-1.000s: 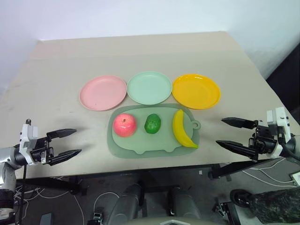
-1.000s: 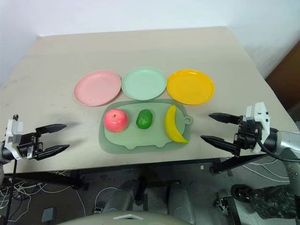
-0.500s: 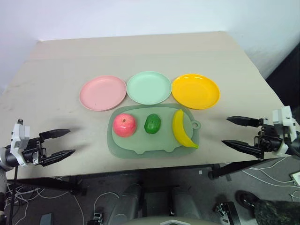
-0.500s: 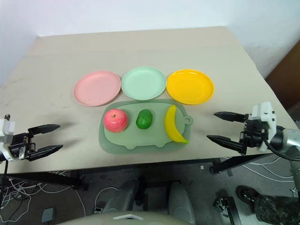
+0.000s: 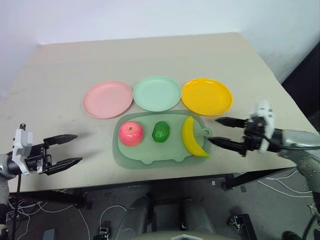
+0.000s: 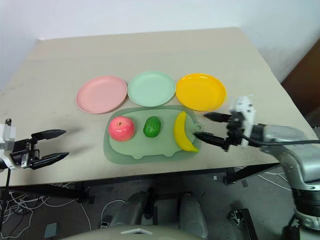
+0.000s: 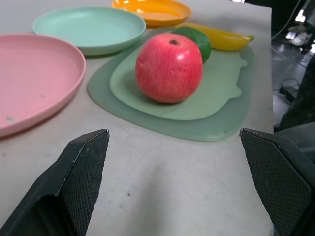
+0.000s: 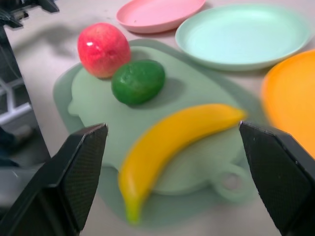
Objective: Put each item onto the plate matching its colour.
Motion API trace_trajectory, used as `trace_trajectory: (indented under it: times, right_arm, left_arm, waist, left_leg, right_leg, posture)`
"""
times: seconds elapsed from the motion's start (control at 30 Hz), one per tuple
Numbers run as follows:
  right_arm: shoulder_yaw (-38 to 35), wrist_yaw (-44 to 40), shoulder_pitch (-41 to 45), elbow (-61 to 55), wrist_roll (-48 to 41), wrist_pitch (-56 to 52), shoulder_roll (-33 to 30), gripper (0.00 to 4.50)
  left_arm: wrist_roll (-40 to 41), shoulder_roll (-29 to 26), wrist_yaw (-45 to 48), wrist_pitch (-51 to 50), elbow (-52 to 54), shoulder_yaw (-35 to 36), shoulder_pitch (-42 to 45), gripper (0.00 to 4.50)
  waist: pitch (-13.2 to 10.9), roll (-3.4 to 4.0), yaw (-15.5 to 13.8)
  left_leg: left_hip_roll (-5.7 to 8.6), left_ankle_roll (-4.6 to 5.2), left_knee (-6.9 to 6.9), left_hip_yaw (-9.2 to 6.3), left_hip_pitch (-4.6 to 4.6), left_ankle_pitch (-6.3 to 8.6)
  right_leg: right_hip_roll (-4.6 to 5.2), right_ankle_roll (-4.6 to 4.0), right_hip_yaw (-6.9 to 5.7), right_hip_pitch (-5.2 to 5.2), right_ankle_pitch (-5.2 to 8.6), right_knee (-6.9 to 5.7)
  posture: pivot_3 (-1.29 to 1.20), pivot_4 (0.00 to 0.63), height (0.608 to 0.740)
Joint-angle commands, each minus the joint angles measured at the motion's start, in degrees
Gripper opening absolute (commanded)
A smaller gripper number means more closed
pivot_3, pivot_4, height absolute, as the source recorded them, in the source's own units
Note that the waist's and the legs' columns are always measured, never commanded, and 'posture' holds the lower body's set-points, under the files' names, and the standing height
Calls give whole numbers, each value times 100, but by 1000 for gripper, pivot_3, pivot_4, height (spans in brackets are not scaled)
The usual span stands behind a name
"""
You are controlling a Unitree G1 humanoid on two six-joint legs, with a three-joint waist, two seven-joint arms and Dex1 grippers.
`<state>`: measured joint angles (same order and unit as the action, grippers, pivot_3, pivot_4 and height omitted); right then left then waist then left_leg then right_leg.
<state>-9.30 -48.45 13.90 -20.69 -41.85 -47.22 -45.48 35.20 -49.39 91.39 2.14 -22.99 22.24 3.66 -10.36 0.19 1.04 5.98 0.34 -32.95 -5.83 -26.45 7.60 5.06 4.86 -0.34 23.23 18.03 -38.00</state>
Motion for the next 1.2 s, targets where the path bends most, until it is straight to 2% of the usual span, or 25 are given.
trace_trajectory:
  times: [0.03,0.17,0.3,0.4,0.6,0.9,1.0,1.2]
  right_arm:
    - [276,1296,465,-305,-272,-1158,633,4500]
    - [668,2581,857,-354,166,-1789,1490,4500]
    - [1052,3214,911,-374,595,-1964,1897,4500]
    - [1583,3687,855,-297,1232,-1806,2070,4500]
    - [1891,3691,746,-448,1602,-1814,2058,4500]
    - [1785,3890,766,-611,1776,-2402,2283,4500]
    - [1771,3974,756,-491,1933,-2441,2331,3922]
    - [1495,3922,874,-379,1959,-2763,2359,2000]
  left_arm:
    - [-43,13,-20,84,95,73,13,4478]
    - [-87,84,-38,103,97,55,49,4478]
    - [-118,122,-48,109,88,45,81,4478]
    - [-119,144,-85,121,91,43,103,4478]
    - [-132,173,-157,103,142,9,138,4478]
    - [-197,213,-227,123,119,-61,243,4478]
    - [-210,217,-238,111,128,-72,261,4500]
    - [-217,204,-249,90,140,-67,250,4500]
  waist:
    - [2,-3,-5]
    - [2,-4,-10]
    - [6,-10,-26]
    - [16,-24,-14]
    - [24,-35,0]
    - [24,-34,-1]
    - [25,-34,-1]
    - [26,-36,-1]
  left_leg:
    - [2,0,0,2,-1,0]
    - [2,0,1,3,0,0]
    - [6,0,0,5,1,-1]
    - [6,0,-1,5,8,-1]
    - [5,0,-1,5,18,-1]
    - [2,0,-1,5,18,-1]
    - [2,0,-1,5,18,-1]
    - [2,0,-1,5,20,-1]
  right_leg:
    - [0,0,2,1,0,0]
    - [-1,0,3,3,0,-1]
    - [0,0,3,1,-1,0]
    - [-1,0,3,-5,-2,0]
    - [-2,0,3,-11,-3,-9]
    - [-7,1,3,-9,-4,-10]
    - [-7,1,3,-10,-4,-10]
    - [-7,1,3,-11,-4,-11]
  posture:
    - [0,150,737]
    - [0,150,737]
    - [0,150,737]
    - [0,150,737]
    - [0,150,737]
    - [0,150,737]
    - [0,150,737]
    - [0,150,737]
